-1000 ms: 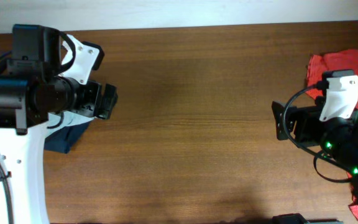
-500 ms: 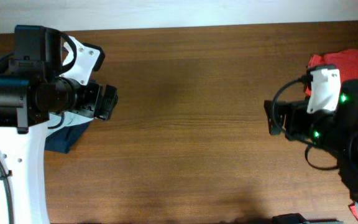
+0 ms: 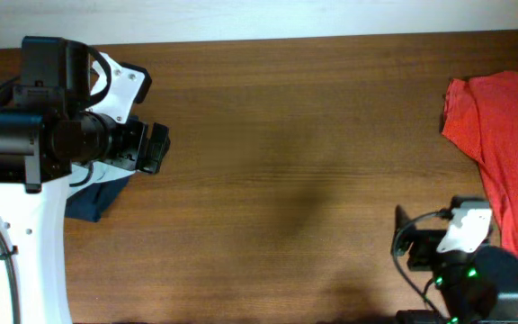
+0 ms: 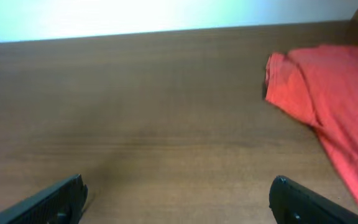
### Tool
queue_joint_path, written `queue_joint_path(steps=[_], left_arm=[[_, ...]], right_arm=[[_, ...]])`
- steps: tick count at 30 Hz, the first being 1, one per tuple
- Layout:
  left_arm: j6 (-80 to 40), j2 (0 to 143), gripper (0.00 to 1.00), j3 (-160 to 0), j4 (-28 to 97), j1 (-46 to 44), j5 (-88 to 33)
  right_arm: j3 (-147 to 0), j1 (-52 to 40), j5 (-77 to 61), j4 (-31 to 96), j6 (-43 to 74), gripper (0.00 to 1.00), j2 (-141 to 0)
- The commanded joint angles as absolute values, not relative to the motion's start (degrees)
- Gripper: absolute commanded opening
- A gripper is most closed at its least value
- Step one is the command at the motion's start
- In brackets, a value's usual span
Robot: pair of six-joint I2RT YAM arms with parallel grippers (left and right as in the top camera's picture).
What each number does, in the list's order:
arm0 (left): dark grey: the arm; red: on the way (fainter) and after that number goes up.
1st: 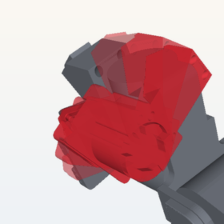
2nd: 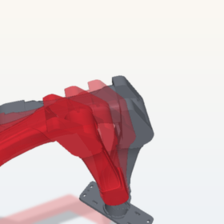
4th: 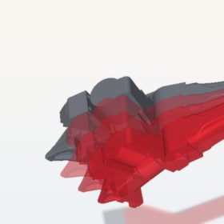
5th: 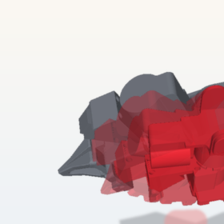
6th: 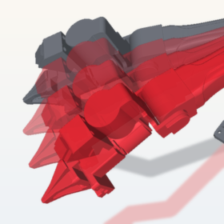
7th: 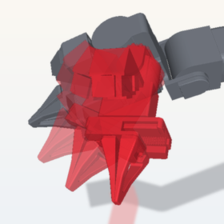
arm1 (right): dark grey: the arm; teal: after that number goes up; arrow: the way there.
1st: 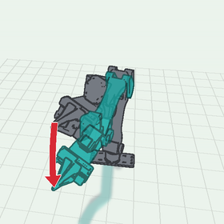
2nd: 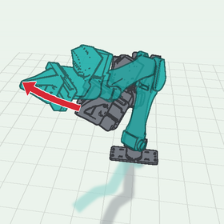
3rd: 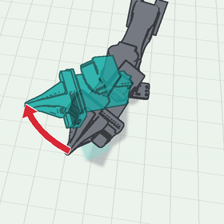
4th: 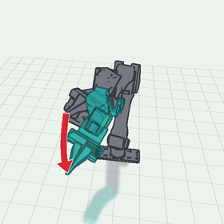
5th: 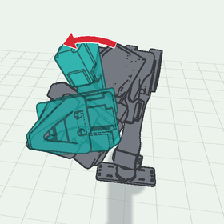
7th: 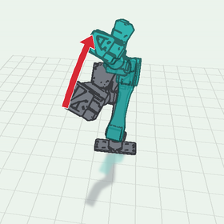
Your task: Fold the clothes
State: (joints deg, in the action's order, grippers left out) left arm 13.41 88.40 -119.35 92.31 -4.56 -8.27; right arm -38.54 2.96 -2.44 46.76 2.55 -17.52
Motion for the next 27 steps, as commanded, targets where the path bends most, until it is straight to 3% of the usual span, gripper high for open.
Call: queue_joint_path(steps=[1,13,27], left_arm=[[12.67,88.05,0.99,-119.13,92.23,-4.78,-8.25],[12.67,88.05,0.99,-119.13,92.23,-4.78,-8.25],[12.67,88.05,0.99,-119.13,92.23,-4.78,-8.25]], right_arm=[[-29.95,3.51,-2.17,43.05,2.13,0.99,-10.85],[-9.93,3.51,-5.61,30.59,2.15,0.98,-0.19],[-8.14,3.42,-5.76,29.34,2.13,0.99,-0.4]])
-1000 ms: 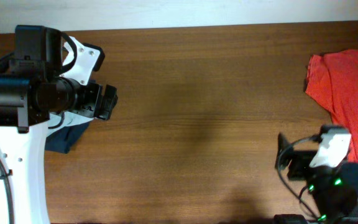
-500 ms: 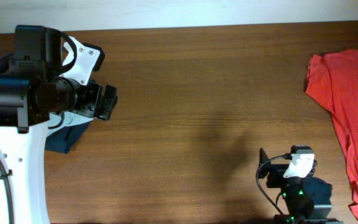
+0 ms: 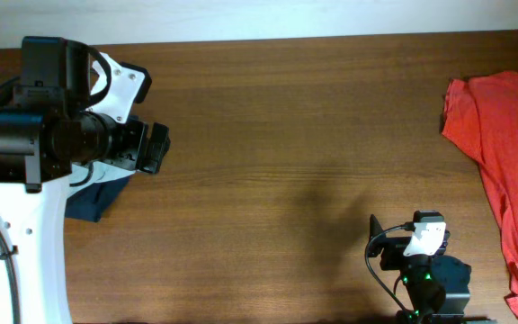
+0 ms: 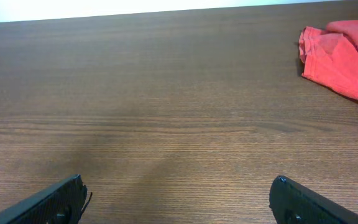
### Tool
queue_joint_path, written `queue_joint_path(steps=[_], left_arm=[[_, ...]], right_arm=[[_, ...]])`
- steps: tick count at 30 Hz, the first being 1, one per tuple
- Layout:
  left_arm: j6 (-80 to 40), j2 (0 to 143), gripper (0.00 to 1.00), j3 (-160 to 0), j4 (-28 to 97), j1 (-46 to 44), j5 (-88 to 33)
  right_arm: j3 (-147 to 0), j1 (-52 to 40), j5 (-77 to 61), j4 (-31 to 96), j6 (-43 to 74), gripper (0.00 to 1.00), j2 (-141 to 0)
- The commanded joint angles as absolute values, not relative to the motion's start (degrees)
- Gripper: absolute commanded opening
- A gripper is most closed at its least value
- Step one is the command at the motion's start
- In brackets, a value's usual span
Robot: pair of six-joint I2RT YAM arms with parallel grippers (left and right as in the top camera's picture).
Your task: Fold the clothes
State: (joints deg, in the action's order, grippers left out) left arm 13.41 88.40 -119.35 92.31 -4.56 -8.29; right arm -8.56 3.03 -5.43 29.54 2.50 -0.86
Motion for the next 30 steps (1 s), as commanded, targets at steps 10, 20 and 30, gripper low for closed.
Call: queue_joint_path(steps=[10,20,30], left_arm=[[12.67,88.05,0.99,-119.13,92.23,-4.78,-8.25],[13.76,87.18,0.99,-119.13,93.47,-4.56,-2.26],[13.72,68.99,0.99,-93.25,58.43,-4.62,-5.15]], right_arm=[[-8.14,3.42,-5.76,29.34,2.13,0.99,-0.4],[-8.14,3.42,-5.76,29.34,2.13,0.99,-0.4],[-8.14,3.42,-5.76,29.34,2.13,0.99,-0.4]])
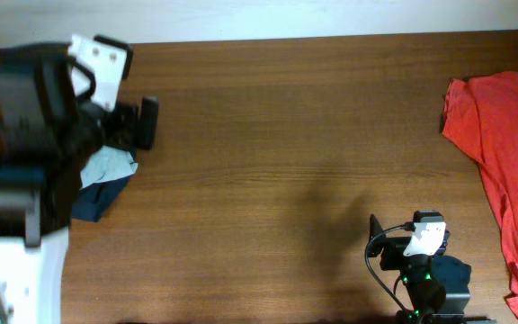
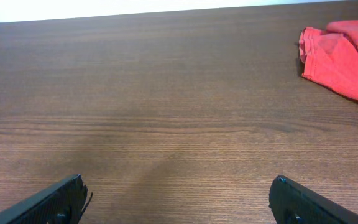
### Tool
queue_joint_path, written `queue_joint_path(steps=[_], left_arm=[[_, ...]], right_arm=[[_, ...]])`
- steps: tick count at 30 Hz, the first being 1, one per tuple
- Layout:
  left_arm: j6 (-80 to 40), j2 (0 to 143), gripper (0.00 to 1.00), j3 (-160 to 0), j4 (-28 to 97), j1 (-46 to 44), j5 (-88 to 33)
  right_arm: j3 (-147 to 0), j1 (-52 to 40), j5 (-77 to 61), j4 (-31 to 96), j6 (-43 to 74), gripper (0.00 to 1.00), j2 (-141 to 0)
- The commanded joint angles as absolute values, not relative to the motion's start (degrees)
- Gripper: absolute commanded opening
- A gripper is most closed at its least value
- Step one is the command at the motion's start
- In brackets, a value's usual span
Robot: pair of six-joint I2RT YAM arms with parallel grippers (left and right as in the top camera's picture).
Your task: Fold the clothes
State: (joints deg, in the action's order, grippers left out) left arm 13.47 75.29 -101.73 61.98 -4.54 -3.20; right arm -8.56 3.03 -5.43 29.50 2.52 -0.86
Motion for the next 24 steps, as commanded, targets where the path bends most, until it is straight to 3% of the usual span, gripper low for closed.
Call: queue_joint_path(steps=[1,12,24], left_arm=[[13.76,66.24,0.99,-88.66,55.53,-4.6,-5.1],[13.72,38.09,0.99,-48.18,35.77,-3.53,-5.15],[12.43,10.52,0.99,-20.51,29.06,-3.6,-5.37]], right_arm=[[-8.14,3.42,-5.76,29.32,2.13,0.99,-0.4],[-8.14,3.42,-5.76,29.34,2.13,0.99,-0.4],[-8.14,3.42,-5.76,29.34,2.13,0.99,-0.4]])
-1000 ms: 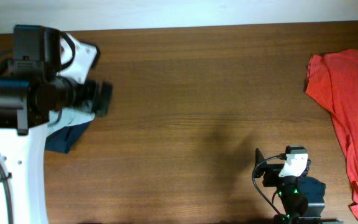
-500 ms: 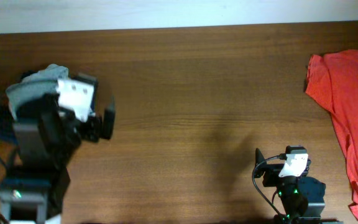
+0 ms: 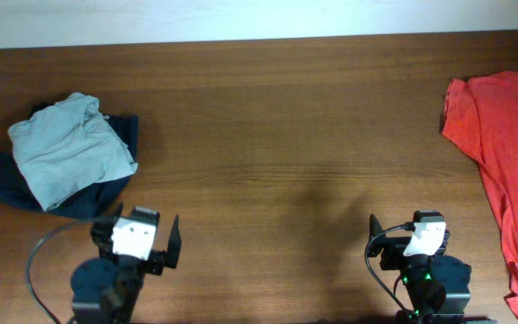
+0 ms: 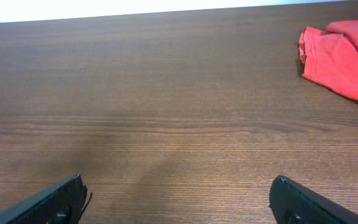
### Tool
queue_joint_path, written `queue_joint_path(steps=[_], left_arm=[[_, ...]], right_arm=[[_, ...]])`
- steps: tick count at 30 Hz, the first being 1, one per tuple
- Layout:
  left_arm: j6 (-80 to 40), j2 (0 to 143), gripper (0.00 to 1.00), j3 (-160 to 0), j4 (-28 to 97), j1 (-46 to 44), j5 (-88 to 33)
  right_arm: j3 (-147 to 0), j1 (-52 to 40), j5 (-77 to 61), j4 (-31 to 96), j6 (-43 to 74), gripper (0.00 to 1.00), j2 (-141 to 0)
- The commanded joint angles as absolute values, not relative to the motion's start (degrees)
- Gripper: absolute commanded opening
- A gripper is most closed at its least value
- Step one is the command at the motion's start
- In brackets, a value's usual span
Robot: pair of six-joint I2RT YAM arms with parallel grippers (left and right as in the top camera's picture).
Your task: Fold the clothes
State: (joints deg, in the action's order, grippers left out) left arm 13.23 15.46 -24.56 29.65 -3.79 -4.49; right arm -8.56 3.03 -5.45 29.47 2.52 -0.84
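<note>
A crumpled red garment (image 3: 502, 135) lies along the table's right edge, and its corner shows in the right wrist view (image 4: 340, 53). At the left, a folded light grey garment (image 3: 70, 153) rests on a navy garment (image 3: 79, 198). My left gripper (image 3: 138, 238) sits at the front edge, below that pile, with its fingers spread and nothing in them. Near the front edge at the right, my right gripper (image 3: 412, 238) (image 4: 178, 186) is open over bare wood, well left of the red garment.
The brown wooden table (image 3: 277, 135) runs between the two piles. A pale wall strip borders its far edge. Both arm bases stand at the front edge.
My left arm, which hung over the left pile, now sits at the front edge. The grey garment on the navy one is fully uncovered. The right arm has not moved.
My left arm first covered the left pile while my right gripper stood at the front right beside the red garment. The right arm then sat further left at the front edge and stayed. The left arm then showed the grey garment beneath it, and now rests at the front.
</note>
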Motion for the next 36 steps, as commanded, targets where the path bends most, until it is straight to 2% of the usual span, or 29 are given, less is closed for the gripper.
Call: queue_joint_path(steps=[1,8,12,15,36], left_arm=[[12.43,9.43,0.99,-19.55,29.04,-3.6,-5.37],[12.43,3.03,0.99,-11.66,27.88,-3.6,-5.3],[12.43,0.27,0.99,-6.61,22.48,-3.64,-5.32],[12.45,0.62,0.99,-5.82,18.65,-3.7,-5.32],[12.45,0.62,0.99,-5.82,18.7,-3.68,-5.15]], right_arm=[[-8.14,3.42,-5.76,29.32,2.13,0.99,-0.4],[-8.14,3.42,-5.76,29.34,2.13,0.99,-0.4],[-8.14,3.42,-5.76,29.34,2.13,0.99,-0.4],[-8.14,3.42,-5.76,29.34,2.13,0.99,-0.4],[-8.14,3.42,-5.76,29.34,2.13,0.99,-0.4]])
